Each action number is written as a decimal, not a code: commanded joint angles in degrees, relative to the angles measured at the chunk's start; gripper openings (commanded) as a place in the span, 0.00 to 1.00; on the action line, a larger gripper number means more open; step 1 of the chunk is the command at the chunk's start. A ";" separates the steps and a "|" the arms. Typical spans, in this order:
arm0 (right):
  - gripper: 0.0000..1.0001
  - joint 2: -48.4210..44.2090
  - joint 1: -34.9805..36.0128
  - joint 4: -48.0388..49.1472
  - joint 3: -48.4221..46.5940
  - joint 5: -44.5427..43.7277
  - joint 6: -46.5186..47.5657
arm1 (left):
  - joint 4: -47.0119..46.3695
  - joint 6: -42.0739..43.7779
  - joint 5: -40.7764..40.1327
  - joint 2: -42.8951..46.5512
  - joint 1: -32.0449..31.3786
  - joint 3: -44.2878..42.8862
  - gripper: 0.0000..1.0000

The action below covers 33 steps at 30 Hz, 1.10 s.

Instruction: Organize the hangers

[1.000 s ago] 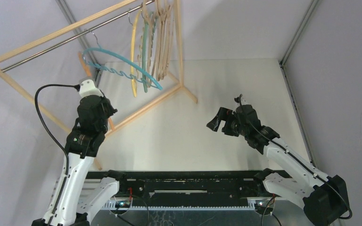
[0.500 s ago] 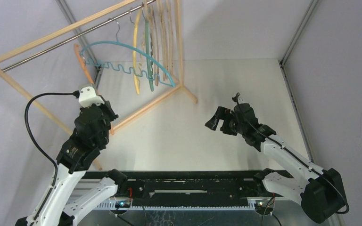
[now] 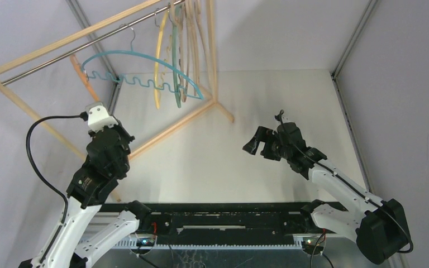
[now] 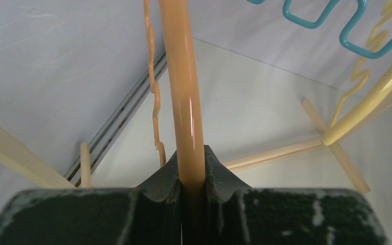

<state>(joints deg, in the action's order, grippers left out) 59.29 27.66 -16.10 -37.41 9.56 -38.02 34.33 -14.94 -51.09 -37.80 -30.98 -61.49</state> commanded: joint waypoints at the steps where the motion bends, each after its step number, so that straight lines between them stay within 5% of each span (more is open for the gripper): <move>1: 1.00 -1.83 -0.54 1.60 0.62 0.04 -0.21 | -4.70 1.40 -6.28 1.03 -0.13 1.21 0.00; 6: 1.00 -2.76 -0.60 1.09 0.66 0.28 -0.27 | -3.35 -0.30 -8.22 -0.02 1.52 2.43 0.00; 16: 1.00 -4.27 -1.11 0.27 0.63 0.43 -0.36 | -6.10 -3.91 1.21 -1.50 11.10 6.13 0.00; 33: 1.00 -1.01 -2.42 2.67 0.64 2.37 -0.68 | -5.81 -3.48 8.22 8.93 10.10 5.27 0.00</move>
<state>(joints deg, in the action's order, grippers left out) 57.41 25.61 -16.67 -36.75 10.74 -38.04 31.22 -19.49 -43.07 -30.72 -20.14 -53.91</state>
